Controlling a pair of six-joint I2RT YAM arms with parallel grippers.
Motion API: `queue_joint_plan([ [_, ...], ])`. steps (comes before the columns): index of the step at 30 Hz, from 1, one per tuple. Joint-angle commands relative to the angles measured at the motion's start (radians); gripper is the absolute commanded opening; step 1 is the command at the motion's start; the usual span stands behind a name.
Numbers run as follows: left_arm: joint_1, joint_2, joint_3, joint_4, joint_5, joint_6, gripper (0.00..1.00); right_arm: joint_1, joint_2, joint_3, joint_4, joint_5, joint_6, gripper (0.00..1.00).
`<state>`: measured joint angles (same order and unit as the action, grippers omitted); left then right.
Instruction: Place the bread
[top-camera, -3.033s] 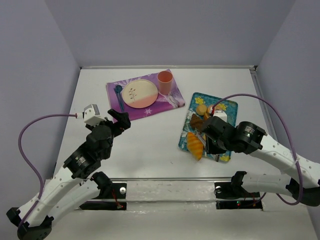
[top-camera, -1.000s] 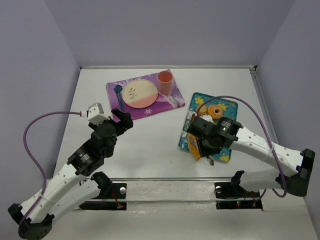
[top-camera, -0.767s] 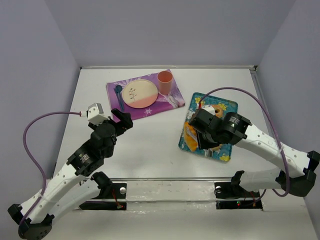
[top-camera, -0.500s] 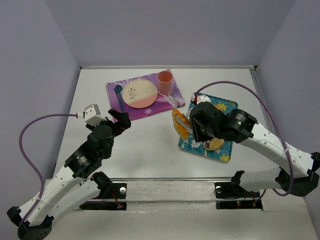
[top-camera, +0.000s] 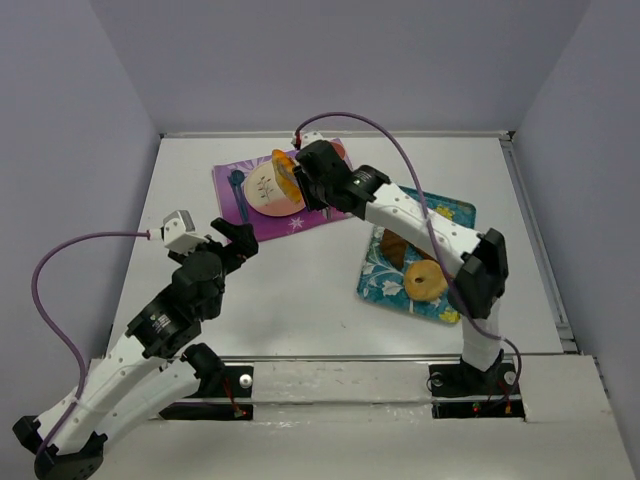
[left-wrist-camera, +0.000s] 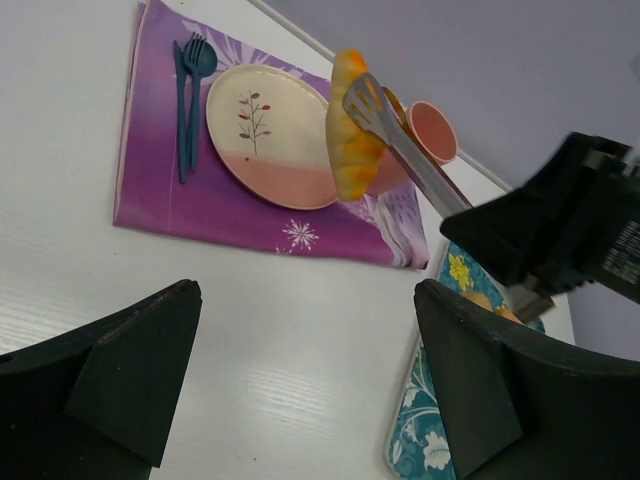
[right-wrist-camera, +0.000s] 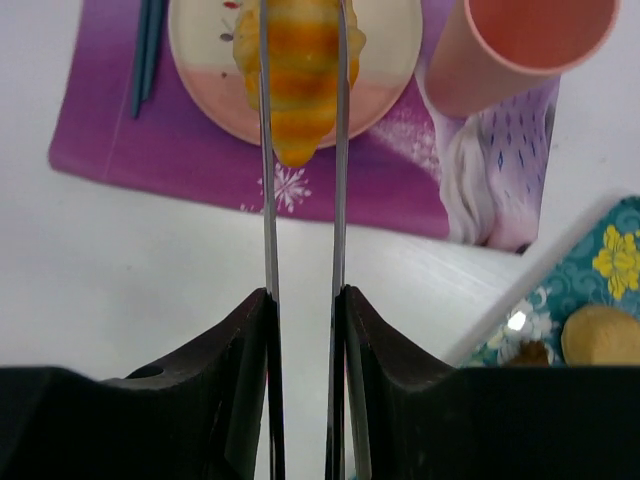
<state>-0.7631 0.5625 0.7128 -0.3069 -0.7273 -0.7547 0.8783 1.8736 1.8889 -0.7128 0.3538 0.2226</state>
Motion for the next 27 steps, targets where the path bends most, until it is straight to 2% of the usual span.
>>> queue_joint_plan([
  [1,0.002,0.002,0.004,0.015,-0.063,-0.029,0.99,-0.061,0.165,0.193,0.138,-0.084,-0.108,0.11],
  [5,0.004,0.008,0.014,-0.004,-0.087,-0.037,0.99,-0.084,0.291,0.306,0.13,-0.151,-0.106,0.12],
  [7,0.002,0.01,0.02,-0.014,-0.089,-0.035,0.99,-0.084,0.328,0.329,0.125,-0.147,-0.106,0.18],
  [14,0.002,0.01,0.016,-0.014,-0.095,-0.037,0.99,-0.093,0.349,0.322,0.116,-0.147,-0.117,0.28],
  [15,0.002,0.013,0.016,-0.015,-0.095,-0.035,0.99,-0.093,0.351,0.322,0.115,-0.147,-0.118,0.33],
  [17,0.002,0.016,0.017,-0.018,-0.093,-0.037,0.99,-0.093,0.352,0.332,0.113,-0.139,-0.117,0.37],
  [20,0.002,0.017,0.024,-0.018,-0.092,-0.035,0.99,-0.093,0.354,0.352,0.113,-0.121,-0.121,0.39],
  [24,0.002,0.017,0.036,-0.02,-0.095,-0.031,0.99,-0.093,0.358,0.4,0.11,-0.095,-0.137,0.51],
  [27,0.002,0.014,0.036,-0.023,-0.098,-0.031,0.99,-0.093,0.364,0.417,0.104,-0.087,-0.149,0.54],
])
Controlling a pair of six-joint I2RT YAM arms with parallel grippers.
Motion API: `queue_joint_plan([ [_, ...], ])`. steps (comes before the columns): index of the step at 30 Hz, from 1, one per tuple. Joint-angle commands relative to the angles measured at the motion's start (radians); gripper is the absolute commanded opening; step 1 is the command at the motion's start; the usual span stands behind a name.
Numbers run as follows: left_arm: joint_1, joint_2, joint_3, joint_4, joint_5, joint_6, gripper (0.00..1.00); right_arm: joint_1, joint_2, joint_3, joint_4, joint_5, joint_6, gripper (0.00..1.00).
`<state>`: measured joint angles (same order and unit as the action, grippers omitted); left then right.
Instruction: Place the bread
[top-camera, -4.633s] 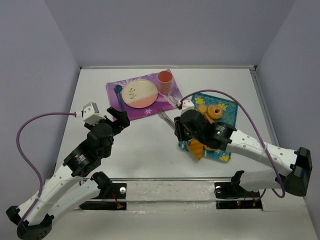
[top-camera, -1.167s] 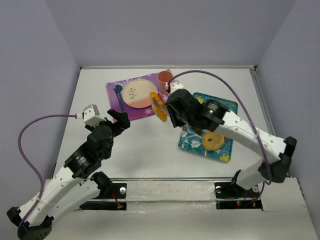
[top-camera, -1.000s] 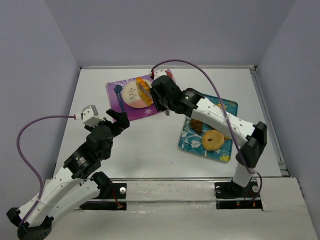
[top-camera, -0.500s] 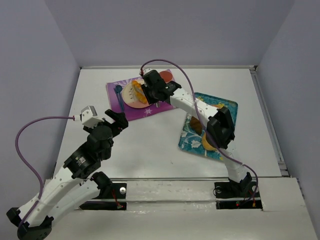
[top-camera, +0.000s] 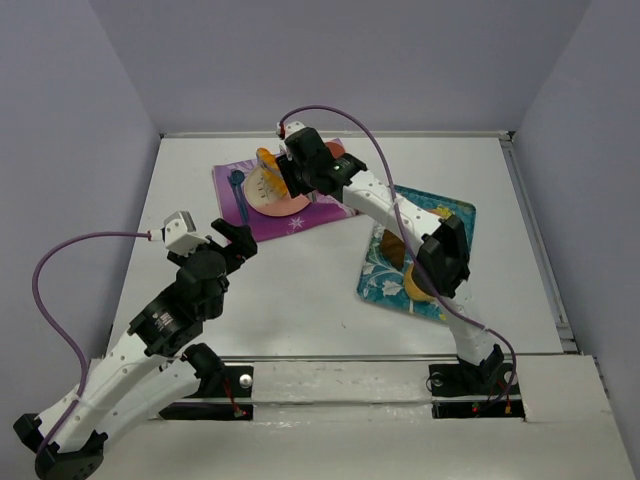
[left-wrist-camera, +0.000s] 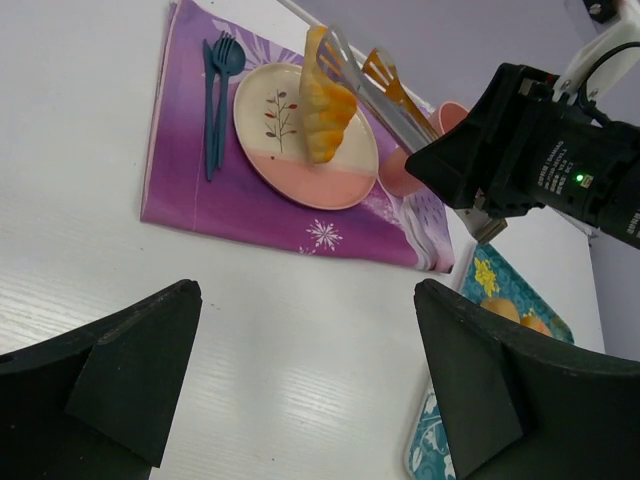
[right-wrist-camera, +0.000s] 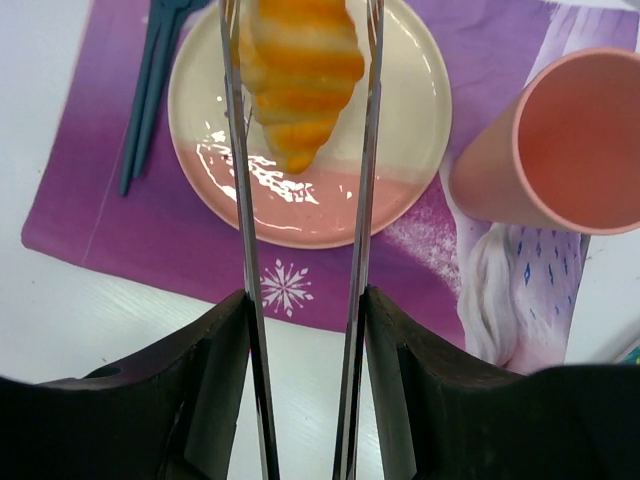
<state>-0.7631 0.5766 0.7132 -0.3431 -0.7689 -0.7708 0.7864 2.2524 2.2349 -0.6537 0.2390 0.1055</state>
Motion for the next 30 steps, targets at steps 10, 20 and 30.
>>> queue_joint_plan([
  [10,0.002,-0.003,0.043,0.006,-0.053,-0.012,0.99,-0.001,-0.034,0.06,0.023,0.017,-0.02,0.49],
  [20,0.002,-0.006,0.04,0.009,-0.033,-0.016,0.99,0.02,-0.304,-0.243,0.12,-0.092,-0.017,0.42],
  [30,0.002,-0.015,0.023,0.007,-0.004,-0.022,0.99,0.19,-0.706,-0.995,0.423,-0.273,-0.006,0.43],
])
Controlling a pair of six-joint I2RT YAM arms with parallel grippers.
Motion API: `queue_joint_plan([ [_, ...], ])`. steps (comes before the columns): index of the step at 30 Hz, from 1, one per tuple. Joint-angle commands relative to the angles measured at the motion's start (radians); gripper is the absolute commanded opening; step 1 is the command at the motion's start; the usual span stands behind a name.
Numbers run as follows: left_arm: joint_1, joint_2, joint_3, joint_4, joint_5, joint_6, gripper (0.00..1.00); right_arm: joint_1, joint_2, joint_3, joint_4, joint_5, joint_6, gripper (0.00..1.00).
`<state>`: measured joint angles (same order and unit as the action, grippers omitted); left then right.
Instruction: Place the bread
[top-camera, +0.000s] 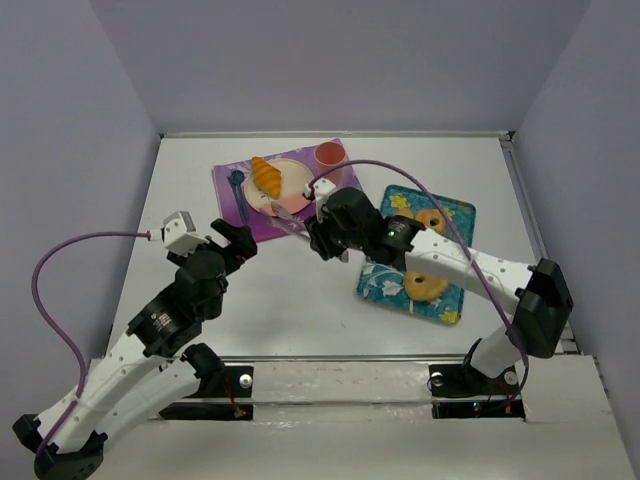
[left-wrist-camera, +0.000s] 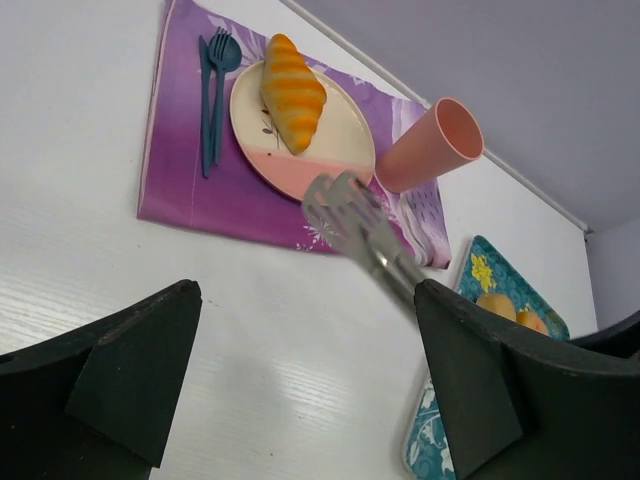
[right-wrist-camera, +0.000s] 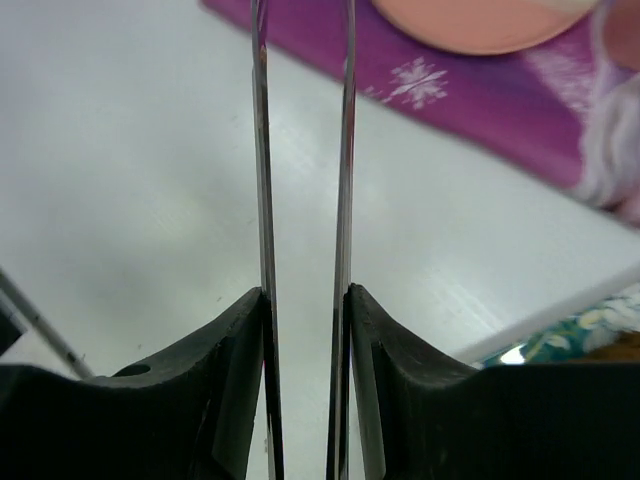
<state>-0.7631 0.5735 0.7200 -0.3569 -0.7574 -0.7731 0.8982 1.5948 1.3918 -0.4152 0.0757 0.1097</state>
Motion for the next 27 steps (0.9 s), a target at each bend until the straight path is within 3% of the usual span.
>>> queue_joint_plan([
  [1,0.002,-0.015,0.013,0.018,-0.013,-0.02,0.99,0.093,-0.062,-0.215,0.2,-0.111,-0.018,0.43],
  [7,0.002,-0.041,0.001,0.019,0.001,-0.028,0.99,0.134,-0.029,-0.356,0.317,-0.174,0.041,0.47],
  [8,0.002,-0.041,0.001,0.018,0.006,-0.026,0.99,0.134,-0.006,-0.369,0.329,-0.168,0.047,0.58],
  [11,0.002,-0.037,0.002,0.016,0.007,-0.026,0.99,0.145,0.017,-0.378,0.328,-0.145,0.061,0.69],
  [12,0.002,-0.035,0.004,0.015,0.006,-0.026,0.99,0.145,0.02,-0.379,0.328,-0.13,0.064,0.85],
  [14,0.002,-0.032,0.007,0.013,0.006,-0.028,0.99,0.145,0.008,-0.387,0.325,-0.106,0.071,1.0],
  [21,0.002,-0.015,0.018,0.029,0.001,-0.026,0.99,0.145,-0.163,-0.396,0.306,0.028,0.071,1.0],
  [27,0.002,0.008,0.022,0.033,-0.005,-0.023,0.99,0.145,-0.329,-0.381,0.297,0.165,0.168,1.0],
])
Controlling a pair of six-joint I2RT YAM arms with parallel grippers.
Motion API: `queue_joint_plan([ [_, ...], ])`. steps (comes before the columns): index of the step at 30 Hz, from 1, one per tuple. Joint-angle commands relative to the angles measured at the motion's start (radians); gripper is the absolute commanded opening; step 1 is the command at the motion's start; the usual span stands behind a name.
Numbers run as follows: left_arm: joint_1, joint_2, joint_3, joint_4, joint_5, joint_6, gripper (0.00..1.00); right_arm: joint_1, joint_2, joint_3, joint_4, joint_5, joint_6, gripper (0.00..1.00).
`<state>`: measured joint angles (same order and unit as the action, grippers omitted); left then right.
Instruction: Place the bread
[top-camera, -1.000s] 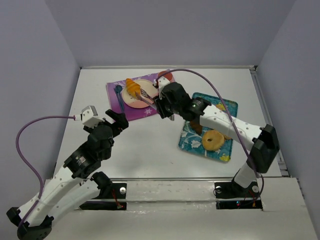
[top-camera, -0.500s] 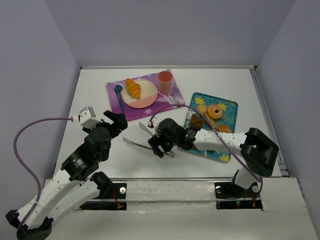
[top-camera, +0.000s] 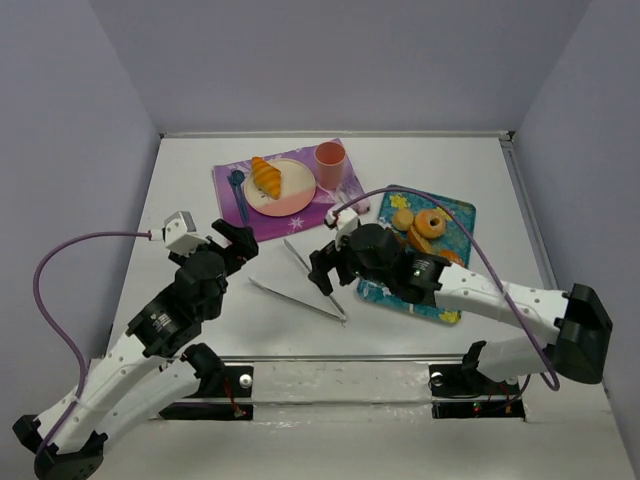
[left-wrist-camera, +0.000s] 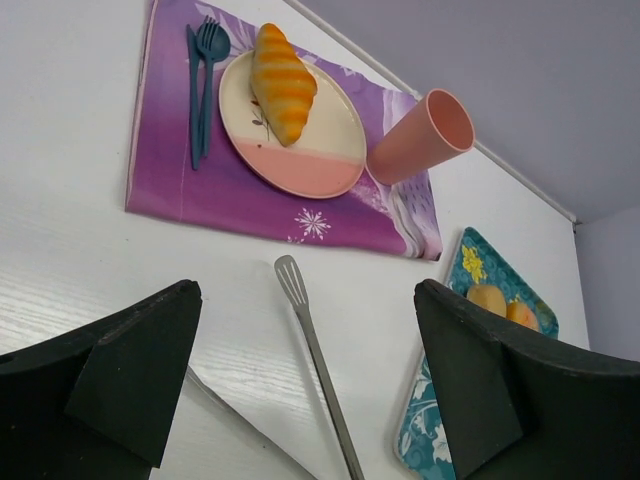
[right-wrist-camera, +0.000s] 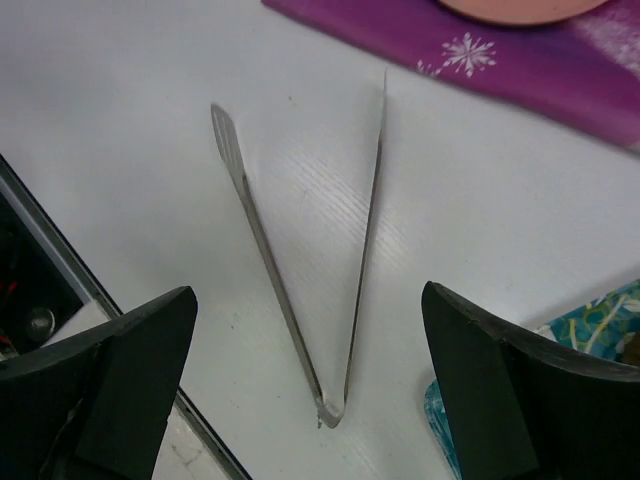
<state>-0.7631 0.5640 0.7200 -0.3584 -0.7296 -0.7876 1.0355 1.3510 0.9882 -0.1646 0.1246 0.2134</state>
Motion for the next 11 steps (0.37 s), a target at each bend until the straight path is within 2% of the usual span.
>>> queue_joint_plan([
  [1,0.002,0.017,0.022,0.033,-0.034,-0.009,0.99,0.008,-0.096,0.027,0.046,0.115,0.075,1.0],
  [11,0.004,0.074,0.015,0.076,-0.071,0.007,0.99,0.008,-0.153,0.021,0.069,0.17,0.112,1.0],
])
